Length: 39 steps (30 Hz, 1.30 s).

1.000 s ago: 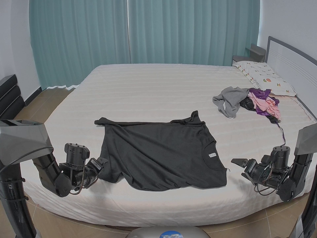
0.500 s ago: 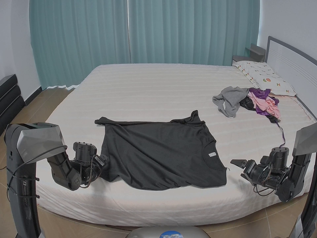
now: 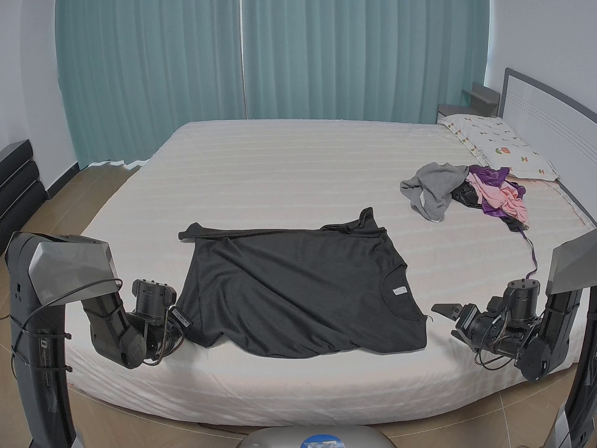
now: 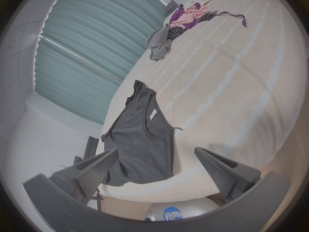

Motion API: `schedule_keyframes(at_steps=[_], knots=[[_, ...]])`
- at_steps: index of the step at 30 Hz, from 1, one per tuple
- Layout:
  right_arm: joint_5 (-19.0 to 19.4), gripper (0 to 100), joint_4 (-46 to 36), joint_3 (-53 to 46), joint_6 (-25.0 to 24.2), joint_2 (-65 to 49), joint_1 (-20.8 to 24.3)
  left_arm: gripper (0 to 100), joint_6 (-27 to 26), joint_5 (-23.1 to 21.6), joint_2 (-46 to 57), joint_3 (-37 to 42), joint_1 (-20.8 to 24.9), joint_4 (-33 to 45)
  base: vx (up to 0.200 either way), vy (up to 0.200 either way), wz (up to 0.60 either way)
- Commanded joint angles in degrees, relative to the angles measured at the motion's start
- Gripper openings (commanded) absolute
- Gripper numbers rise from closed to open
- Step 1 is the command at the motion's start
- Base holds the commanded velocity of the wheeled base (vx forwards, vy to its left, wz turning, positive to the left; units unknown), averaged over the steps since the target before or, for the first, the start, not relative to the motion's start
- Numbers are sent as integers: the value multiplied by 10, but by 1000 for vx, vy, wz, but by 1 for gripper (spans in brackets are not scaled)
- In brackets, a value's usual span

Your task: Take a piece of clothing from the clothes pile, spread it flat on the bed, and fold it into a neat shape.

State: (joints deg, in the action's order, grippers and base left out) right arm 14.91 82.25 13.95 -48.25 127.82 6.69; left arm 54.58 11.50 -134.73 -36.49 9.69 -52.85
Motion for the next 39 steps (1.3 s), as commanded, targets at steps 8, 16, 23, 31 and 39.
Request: schedule_keyframes(at_steps=[8, 16, 23, 31, 39], knots=[[0, 100, 0, -2, 0, 2, 0, 0, -36, -2, 77, 75, -12, 4, 0, 0, 0], [0, 100, -1, -1, 1, 7, 1, 0, -96, -2, 112, 106, -32, 30, 0, 0, 0], [1, 100, 0, 1, 3, 17, 6, 0, -116, -4, 152, 106, -44, 82, 0, 0, 0], [-1, 100, -11, 37, 5, 57, 42, 0, -114, -23, 147, 98, -59, 82, 0, 0, 0], [-3, 100, -134, 133, 9, 59, 43, 0, -111, -57, 148, 94, -68, 83, 0, 0, 0]])
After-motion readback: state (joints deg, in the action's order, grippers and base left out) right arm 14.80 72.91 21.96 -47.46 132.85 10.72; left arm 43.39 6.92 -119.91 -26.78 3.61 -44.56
